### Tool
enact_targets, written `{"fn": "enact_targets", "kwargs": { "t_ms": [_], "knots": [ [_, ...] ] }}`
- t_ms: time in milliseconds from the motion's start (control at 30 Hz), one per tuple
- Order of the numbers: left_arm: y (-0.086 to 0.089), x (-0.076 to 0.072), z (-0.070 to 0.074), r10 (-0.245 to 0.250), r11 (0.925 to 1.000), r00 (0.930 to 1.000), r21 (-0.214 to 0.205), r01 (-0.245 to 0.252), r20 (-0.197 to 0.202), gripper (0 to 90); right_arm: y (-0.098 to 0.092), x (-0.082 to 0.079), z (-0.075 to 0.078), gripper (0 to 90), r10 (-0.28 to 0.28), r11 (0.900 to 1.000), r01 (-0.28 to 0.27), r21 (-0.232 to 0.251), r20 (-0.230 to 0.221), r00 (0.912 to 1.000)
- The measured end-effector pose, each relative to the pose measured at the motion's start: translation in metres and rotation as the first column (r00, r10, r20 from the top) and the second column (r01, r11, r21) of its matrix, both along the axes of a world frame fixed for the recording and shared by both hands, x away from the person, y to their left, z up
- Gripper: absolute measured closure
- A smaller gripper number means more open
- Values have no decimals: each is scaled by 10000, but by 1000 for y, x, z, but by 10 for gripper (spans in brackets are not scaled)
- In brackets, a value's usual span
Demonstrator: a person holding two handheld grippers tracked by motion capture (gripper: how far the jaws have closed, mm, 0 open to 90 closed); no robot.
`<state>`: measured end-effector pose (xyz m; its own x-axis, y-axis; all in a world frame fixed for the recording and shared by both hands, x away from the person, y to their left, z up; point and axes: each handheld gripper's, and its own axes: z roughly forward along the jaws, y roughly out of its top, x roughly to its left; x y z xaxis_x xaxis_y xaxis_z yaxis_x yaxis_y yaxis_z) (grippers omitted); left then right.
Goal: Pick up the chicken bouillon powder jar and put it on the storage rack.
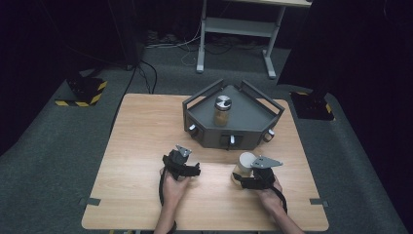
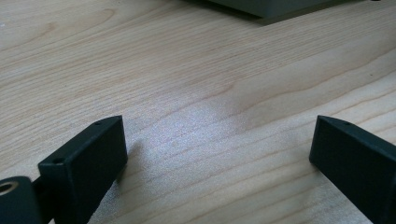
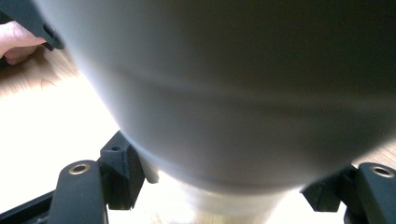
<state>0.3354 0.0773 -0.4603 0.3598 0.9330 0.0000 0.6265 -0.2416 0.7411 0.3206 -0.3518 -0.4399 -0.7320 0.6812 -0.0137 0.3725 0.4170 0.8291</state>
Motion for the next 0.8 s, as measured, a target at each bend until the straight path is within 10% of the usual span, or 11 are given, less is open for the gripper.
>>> {"fn": "enact_targets", "kwargs": {
  "t_ms": [800],
  "knots": [
    [0, 0, 0, 4, 10000, 10000, -10, -4, 3, 43, -5, 5, 23, 291, 238, 9997, -238, -27, 54, 9997]
  ]
}}
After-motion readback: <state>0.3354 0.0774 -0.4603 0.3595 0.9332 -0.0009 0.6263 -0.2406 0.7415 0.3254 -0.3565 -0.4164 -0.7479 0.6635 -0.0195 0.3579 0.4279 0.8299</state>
